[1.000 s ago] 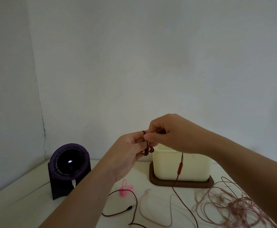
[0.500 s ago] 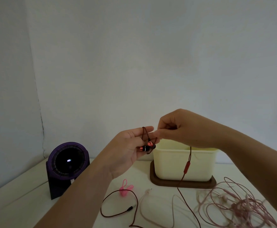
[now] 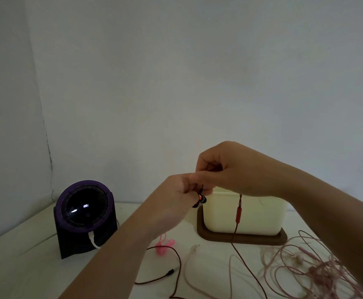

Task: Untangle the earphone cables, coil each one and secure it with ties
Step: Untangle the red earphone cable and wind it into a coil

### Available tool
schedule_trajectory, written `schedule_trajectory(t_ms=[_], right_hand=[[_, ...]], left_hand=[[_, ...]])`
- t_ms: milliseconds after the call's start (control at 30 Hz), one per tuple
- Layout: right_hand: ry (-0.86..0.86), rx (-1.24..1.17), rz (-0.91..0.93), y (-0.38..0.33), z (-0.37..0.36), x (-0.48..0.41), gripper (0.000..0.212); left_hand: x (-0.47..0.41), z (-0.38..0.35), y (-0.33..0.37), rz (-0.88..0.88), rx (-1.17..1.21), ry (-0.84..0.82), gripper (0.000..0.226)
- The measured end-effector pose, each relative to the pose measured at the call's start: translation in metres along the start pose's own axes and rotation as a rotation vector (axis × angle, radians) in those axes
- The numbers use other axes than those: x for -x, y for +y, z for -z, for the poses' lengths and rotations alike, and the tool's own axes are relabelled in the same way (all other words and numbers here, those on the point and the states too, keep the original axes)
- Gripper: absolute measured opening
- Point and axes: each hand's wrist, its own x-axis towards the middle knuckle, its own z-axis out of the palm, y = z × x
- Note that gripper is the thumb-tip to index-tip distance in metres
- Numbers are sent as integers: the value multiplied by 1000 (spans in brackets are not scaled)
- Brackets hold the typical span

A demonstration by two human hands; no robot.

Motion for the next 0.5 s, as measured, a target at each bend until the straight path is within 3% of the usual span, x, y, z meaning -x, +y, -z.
schedule_trajectory(t_ms=[100,233,367,500], right_hand=[[4,52,22,2,-9,-7,21],[59,4,-1,10,-13,-14,21],[198,-50,-64,36,-16,-24,23],[238,-111,-129,61,-26,-28,23]], left_hand=[[-2,1,-5,-21,-123,22,35],[-8,4,-16,35,177,-24,49],[-18,4,-31,71,500,-72,45],[-27,3,-41,71,473,-92,49]])
